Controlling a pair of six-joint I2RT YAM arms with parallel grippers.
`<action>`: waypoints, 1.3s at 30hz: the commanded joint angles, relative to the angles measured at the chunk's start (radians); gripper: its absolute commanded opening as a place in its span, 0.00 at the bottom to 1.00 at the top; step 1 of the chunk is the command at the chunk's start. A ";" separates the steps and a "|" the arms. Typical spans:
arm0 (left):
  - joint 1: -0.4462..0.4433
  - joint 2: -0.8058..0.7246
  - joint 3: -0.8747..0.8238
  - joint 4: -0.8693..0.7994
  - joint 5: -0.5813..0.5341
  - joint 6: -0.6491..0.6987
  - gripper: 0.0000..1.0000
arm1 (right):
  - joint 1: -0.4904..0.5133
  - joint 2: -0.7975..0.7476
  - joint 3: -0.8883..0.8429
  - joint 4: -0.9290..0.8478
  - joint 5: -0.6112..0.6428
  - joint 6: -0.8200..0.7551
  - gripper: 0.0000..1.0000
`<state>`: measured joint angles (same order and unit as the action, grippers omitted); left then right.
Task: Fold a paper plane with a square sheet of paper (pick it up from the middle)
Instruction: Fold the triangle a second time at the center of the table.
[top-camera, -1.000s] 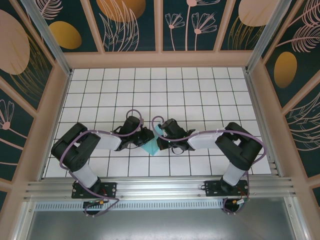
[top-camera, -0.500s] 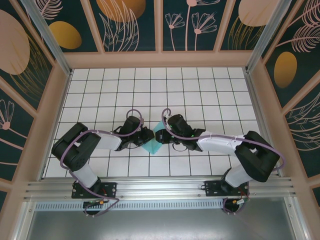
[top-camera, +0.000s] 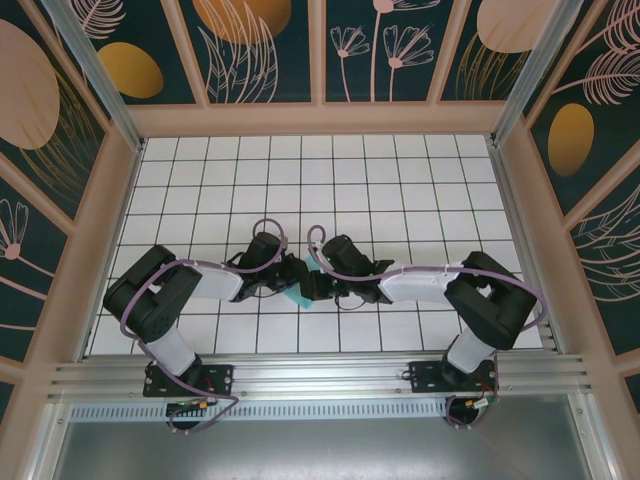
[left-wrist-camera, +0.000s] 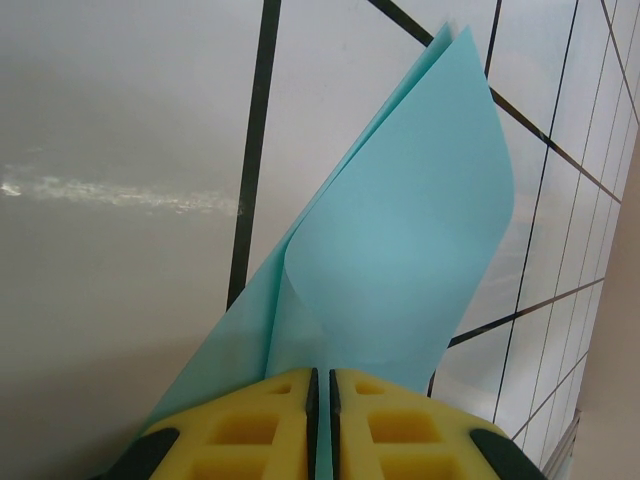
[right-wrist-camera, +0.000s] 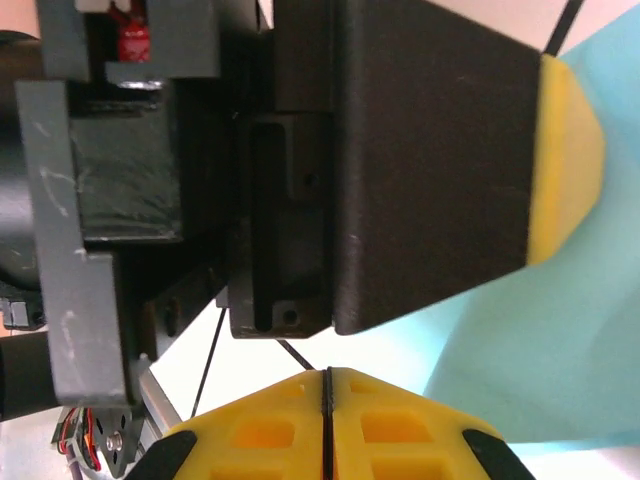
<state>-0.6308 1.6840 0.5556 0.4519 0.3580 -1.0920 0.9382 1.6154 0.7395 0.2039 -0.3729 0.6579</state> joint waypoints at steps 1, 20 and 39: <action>-0.002 0.014 0.000 -0.010 -0.017 0.021 0.14 | 0.011 0.018 0.038 0.021 -0.037 0.000 0.11; -0.001 0.013 0.000 -0.010 -0.012 0.021 0.14 | 0.019 0.089 -0.029 -0.012 -0.005 0.026 0.10; -0.002 0.012 0.004 -0.032 -0.019 0.029 0.14 | 0.035 0.131 -0.063 -0.070 -0.007 -0.033 0.10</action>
<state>-0.6308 1.6840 0.5556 0.4496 0.3584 -1.0855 0.9520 1.7092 0.7013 0.1997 -0.3664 0.6537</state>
